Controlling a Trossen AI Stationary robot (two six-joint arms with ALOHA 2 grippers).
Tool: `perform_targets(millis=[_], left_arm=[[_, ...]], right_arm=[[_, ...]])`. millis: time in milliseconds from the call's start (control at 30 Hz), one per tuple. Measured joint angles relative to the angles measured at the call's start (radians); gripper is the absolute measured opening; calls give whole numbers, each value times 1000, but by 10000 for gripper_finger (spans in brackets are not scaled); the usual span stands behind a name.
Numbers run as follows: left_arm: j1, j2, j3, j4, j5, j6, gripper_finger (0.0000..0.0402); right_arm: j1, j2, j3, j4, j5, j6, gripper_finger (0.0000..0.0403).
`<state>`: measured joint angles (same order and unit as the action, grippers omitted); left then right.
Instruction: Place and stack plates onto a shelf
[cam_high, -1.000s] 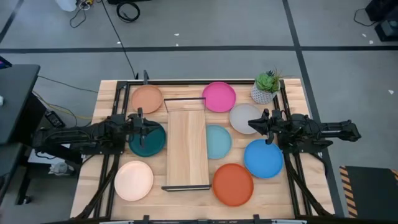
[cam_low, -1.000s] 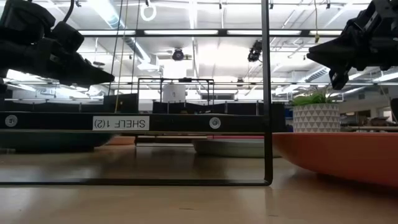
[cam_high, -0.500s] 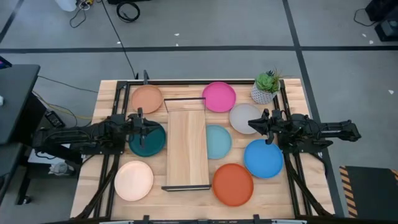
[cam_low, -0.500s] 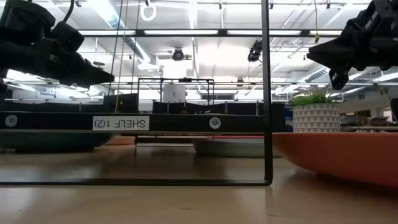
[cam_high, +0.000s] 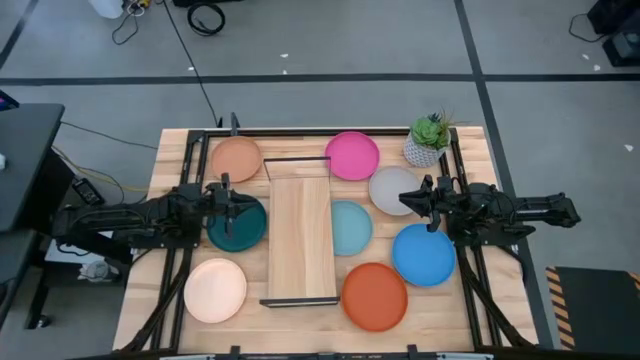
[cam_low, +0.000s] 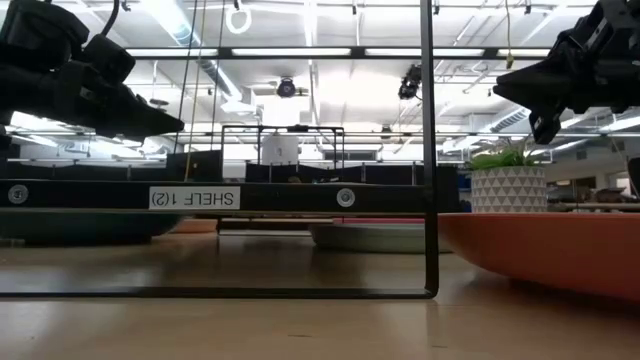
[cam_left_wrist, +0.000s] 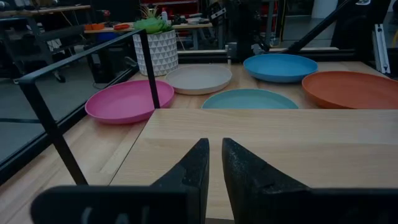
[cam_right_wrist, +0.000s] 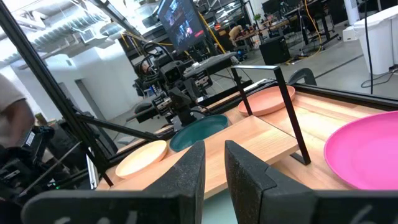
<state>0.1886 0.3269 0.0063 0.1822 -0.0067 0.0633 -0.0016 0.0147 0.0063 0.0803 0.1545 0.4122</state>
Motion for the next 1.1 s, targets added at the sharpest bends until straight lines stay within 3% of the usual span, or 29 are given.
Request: perform_targets(millis=[567,833,1100], left_arm=[[0,0,0,21,0,0,52],[0,0,0,274,-12,-295,52],[0,0,0,447,-15,-261,52]], right_arm=[[0,0,0,0,0,0,68],[0,0,0,0,0,0,68],[0,0,0,0,0,0,68]])
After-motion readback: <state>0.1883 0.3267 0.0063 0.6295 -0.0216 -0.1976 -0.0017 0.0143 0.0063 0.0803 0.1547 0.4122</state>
